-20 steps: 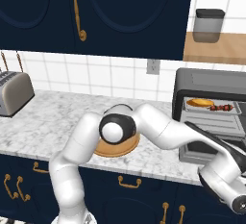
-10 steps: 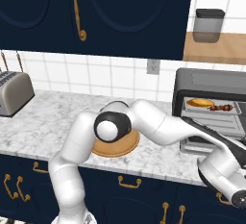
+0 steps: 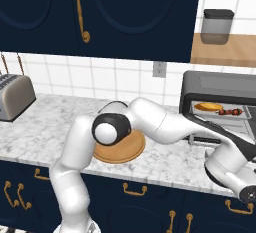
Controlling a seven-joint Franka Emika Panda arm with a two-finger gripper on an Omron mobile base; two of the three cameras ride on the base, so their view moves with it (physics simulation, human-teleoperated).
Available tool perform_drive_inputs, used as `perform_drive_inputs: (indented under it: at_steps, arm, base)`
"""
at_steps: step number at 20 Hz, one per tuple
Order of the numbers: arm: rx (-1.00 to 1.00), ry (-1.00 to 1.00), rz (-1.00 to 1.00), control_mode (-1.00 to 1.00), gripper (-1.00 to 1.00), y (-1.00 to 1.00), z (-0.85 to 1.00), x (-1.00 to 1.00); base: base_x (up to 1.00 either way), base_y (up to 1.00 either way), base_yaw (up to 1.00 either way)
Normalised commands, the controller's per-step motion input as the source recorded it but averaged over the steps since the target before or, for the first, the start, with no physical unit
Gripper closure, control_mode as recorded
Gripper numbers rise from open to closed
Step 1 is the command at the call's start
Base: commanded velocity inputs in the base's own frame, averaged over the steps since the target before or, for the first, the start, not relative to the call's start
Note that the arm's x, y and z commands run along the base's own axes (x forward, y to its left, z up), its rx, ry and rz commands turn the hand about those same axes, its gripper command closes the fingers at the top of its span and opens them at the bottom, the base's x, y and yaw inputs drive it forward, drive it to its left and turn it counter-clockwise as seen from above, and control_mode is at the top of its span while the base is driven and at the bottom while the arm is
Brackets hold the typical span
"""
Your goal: Pick up the kebab skewer and baguette bread, and place them inside the toaster oven. Close the toaster oven door and start by setting the timer.
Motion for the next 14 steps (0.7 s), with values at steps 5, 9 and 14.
perform_drive_inputs:
  at_steps: [5,9,14]
  arm:
    - [0.00,-0.07,0.00,-1.00,-1.00,0.10,0.60,0.45]
    - [0.00,-0.03,0.00,-1.00,-1.00,0.12,0.38,0.36]
    - [0.00,0.00,0.00,-1.00,-1.00,0.13,0.02,0.33]
  base:
    - [0.00,0.00,0.00]
    - [0.00,0.00,0.00]
    - [0.00,0.00,0.00]
